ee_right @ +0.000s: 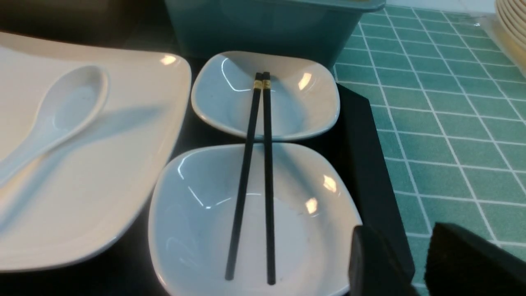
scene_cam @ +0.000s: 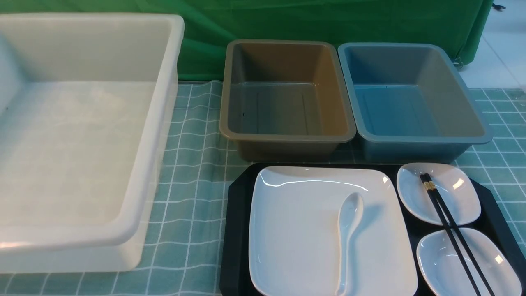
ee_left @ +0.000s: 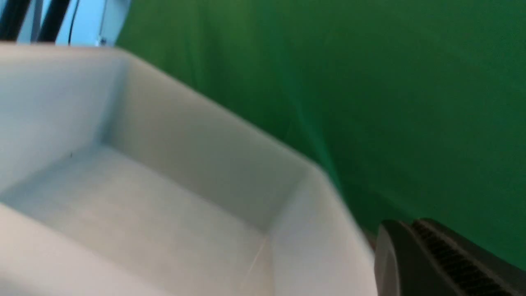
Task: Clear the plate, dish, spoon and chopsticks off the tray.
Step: Use the right arm to grab a pair of chopsticks from the plate
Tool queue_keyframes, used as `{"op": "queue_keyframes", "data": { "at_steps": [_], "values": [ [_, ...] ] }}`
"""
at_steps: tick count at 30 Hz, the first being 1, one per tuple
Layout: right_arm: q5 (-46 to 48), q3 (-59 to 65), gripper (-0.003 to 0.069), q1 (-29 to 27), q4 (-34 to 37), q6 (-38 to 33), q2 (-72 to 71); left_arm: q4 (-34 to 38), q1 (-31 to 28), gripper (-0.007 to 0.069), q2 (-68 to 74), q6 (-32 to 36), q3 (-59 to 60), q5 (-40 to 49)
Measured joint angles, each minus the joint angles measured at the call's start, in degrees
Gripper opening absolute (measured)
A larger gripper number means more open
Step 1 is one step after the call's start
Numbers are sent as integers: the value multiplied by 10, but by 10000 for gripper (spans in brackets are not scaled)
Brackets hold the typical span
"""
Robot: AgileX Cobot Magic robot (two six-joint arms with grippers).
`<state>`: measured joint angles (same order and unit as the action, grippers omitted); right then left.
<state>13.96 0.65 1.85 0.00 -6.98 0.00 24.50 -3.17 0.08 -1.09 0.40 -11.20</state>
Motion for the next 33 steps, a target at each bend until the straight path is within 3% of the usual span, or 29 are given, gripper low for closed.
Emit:
{"op": "queue_keyframes", "data": {
  "at_steps": [4, 7, 11, 13, 14, 15, 20, 21, 22, 24, 25, 27, 28, 33],
  "values": [
    [-12, 0, 242, 0, 4, 5, 0, 10, 0, 13, 0, -52, 0, -86],
    [-86, 0, 242, 2, 87, 100, 0, -24, 0, 13, 0, -171, -1, -217],
    [-153, 0, 242, 2, 128, 202, 0, -103, 0, 13, -1, -209, -53, -224],
    [-201, 0, 242, 2, 138, 254, 0, -183, 0, 13, 23, -219, -168, -140],
    [-201, 0, 242, 2, 138, 254, 0, -187, 0, 13, 23, -219, -177, -132],
    [-224, 0, 242, 2, 140, 259, 0, -210, 0, 13, 64, -221, -251, -51],
    [-270, 0, 242, 3, 143, 261, 0, -223, 0, 13, 191, -192, -418, 202],
    [-274, 0, 242, 3, 143, 263, 0, -223, 0, 13, 204, -188, -424, 214],
    [-268, -7, 236, 6, 144, 270, 0, -220, 0, 13, 256, -153, -468, 297],
    [-209, -41, 206, 12, 142, 261, 3, -209, 0, 13, 296, -108, -495, 393],
    [-111, -112, 153, 22, 125, 209, 27, -191, 0, 13, 353, -54, -526, 473],
    [-49, -159, 110, 27, 110, 174, 52, -171, 0, 13, 395, -14, -545, 540],
    [51, -236, 56, 32, 83, 143, 106, -138, 0, 13, 449, 21, -559, 594],
    [293, -416, 19, 34, 12, 100, 309, -22, 0, 13, 567, 123, -566, 645]
  ]
}}
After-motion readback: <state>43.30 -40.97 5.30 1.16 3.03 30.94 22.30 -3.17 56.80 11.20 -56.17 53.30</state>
